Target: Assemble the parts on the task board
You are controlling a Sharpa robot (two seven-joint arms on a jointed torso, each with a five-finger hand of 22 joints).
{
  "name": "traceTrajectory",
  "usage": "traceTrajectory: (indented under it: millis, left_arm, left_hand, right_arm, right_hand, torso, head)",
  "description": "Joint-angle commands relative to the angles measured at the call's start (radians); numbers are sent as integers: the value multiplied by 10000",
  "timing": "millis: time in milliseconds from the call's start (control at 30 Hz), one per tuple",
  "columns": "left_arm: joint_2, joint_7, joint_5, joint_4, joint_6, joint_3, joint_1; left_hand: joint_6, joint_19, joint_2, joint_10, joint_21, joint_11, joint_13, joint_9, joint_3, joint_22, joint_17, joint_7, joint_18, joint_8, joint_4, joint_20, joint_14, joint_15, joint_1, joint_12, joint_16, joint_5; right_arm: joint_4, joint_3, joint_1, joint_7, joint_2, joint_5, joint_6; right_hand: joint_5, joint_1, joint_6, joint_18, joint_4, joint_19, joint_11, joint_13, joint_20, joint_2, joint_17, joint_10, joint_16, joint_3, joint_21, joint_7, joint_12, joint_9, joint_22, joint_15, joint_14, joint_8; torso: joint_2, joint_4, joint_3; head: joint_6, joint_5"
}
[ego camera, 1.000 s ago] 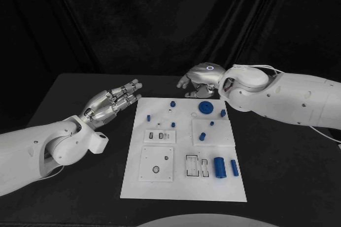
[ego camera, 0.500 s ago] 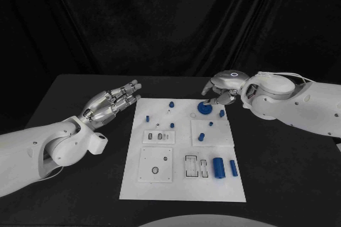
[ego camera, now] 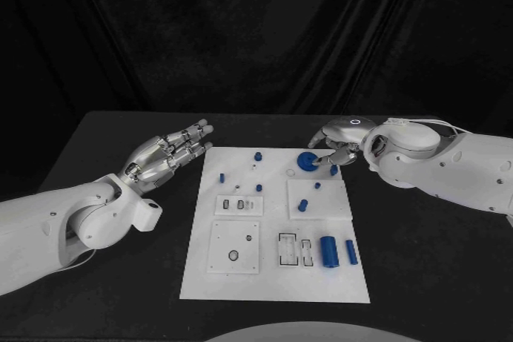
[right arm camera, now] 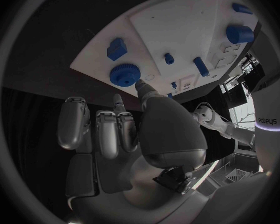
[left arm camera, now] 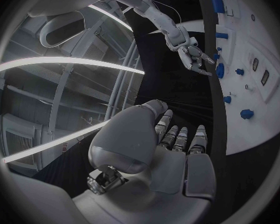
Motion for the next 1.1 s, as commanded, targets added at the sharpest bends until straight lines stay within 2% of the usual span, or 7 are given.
traceTrajectory:
  millis: [33,300,600,900,1100]
  left_arm:
    - [13,1456,14,11,151,8,12]
    - [27,1418,14,-13,199,8,11]
    - [50,1382,14,-42,254,7,11]
    - [61,1340,14,-62,303,7,10]
    - [73,1307,14,-71,343,7,9]
  left_hand:
    - [-5,10,-48,-26,25,67,8,-3,73,11,-9,39,185,8,-12,93,-3,58,-35,36,-36,35]
    - [-31,11,-45,-31,25,71,6,-6,89,11,-9,42,185,4,-17,100,-3,73,-33,35,-36,38]
    - [-31,11,-45,-31,25,71,6,-6,89,11,-9,42,185,4,-17,100,-3,73,-33,35,-36,38]
    - [-46,13,-43,-33,26,76,6,-8,103,12,-9,45,185,1,-21,107,-3,86,-33,34,-36,38]
    - [-55,15,-40,-29,28,79,7,-9,113,13,-9,47,186,0,-23,113,-3,101,-32,35,-36,38]
  right_arm:
    - [-93,5,-67,-266,43,-222,53]
    - [-290,5,-153,-165,189,-254,-75]
    - [-459,5,-225,-62,339,-259,-46]
    - [-703,6,-354,60,506,-259,-9]
    - [-815,6,-420,139,582,-260,17]
  right_hand:
    - [-35,76,-78,-165,-49,25,-92,2628,-33,19,2627,1051,25,5,32,19,24,-13,693,-74,1020,-33]
    - [-70,149,-262,-120,-133,-100,-101,2628,-42,43,2627,1051,25,18,-137,9,24,-21,593,-83,1020,-36]
    - [83,191,-232,-106,-182,-149,-107,2628,-49,120,2627,1051,25,56,-200,7,24,12,575,-89,1020,31]
    - [238,235,97,-86,-278,-213,-88,2628,-44,175,2551,1051,-24,93,-299,40,24,138,554,-75,992,202]
    - [297,380,486,-78,-459,-236,-75,2628,-32,177,2495,1051,-63,159,-353,54,24,315,566,-66,972,418]
  torso:
    - [0,12,-10]
    - [3,53,-18]
    - [-1,30,-22]
    - [5,20,-18]
    - [3,28,-14]
  head:
    - [-2,2]
    - [-17,-53]
    - [-59,-53]
    - [-86,-28]
    - [-102,-42]
